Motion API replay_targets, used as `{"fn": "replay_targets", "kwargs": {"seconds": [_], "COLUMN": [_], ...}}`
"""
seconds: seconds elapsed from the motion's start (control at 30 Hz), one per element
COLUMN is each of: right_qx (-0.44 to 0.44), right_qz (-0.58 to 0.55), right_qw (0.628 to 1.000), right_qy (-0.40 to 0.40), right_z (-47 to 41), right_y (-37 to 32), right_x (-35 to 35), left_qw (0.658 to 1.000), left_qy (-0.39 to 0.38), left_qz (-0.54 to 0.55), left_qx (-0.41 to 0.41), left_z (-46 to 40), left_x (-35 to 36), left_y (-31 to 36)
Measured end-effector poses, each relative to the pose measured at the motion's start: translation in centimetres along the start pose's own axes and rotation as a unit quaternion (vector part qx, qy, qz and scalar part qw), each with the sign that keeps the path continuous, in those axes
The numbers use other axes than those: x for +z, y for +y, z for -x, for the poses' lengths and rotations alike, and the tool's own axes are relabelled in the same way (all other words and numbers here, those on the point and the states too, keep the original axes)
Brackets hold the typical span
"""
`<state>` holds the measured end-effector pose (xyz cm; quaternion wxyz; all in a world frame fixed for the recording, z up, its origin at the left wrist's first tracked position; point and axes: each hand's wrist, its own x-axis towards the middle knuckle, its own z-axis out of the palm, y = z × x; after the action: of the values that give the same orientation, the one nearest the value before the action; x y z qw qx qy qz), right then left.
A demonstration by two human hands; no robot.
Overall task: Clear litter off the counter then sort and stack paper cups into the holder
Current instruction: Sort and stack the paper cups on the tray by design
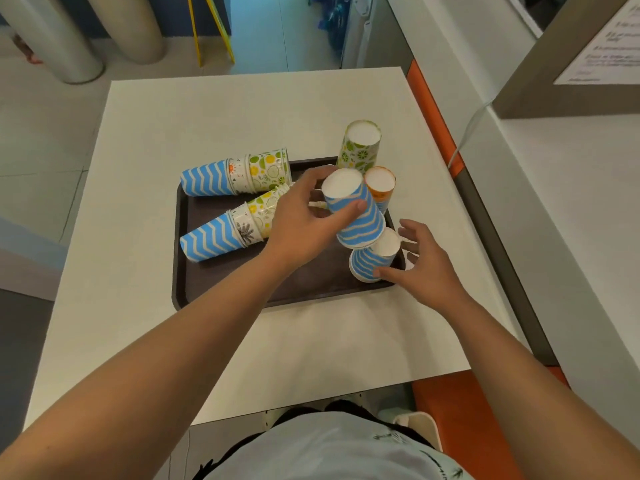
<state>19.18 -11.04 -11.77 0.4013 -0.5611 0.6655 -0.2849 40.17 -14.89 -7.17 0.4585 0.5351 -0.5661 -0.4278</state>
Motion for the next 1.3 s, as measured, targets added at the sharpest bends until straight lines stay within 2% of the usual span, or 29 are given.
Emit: {"fn": "replay_targets", "kwargs": {"seconds": [0.13,0.3,0.53,0.8,0.93,1.1,1.23,1.3], "right_qx": [-0.031,-0.082,-0.082,-0.09,-0.121,-0.225,-0.281,-0.29], "right_qz": [-0.03,-0.07,0.043,0.091,0.119,0.152,0.268,0.349], "right_qw": [0.999,0.99,0.995,0.992,0.985,0.962,0.918,0.884], "right_qy": [0.033,0.092,0.021,0.017,0.012,-0.014,-0.085,-0.115], "right_z": [1.2,1.3,-0.8,-1.4,-1.3,-3.0,-6.6,-9.0], "right_y": [-0.2,-1.7,-1.6,-1.3,-2.0,-6.1,-9.8,-10.6], "right_x": [-2.1,-3.1,-1.2,-0.6,-1.0,-0.4,2.1,3.9], "left_qw": [0.993,0.982,0.983,0.979,0.976,0.979,0.962,0.953], "left_qy": [-0.093,-0.154,-0.146,-0.135,-0.092,0.018,0.083,0.08], "left_qz": [-0.062,-0.111,-0.098,-0.135,-0.186,-0.195,-0.255,-0.283], "left_qx": [0.038,0.009,-0.052,-0.07,-0.064,-0.061,-0.059,-0.07], "left_z": [0.2,0.9,2.1,2.5,3.0,3.5,3.1,2.6], "left_x": [2.6,4.9,5.9,5.2,3.3,-2.1,-7.2,-9.7], "left_y": [-0.4,-2.8,-5.1,-5.1,-4.5,-4.2,-4.9,-5.5]}}
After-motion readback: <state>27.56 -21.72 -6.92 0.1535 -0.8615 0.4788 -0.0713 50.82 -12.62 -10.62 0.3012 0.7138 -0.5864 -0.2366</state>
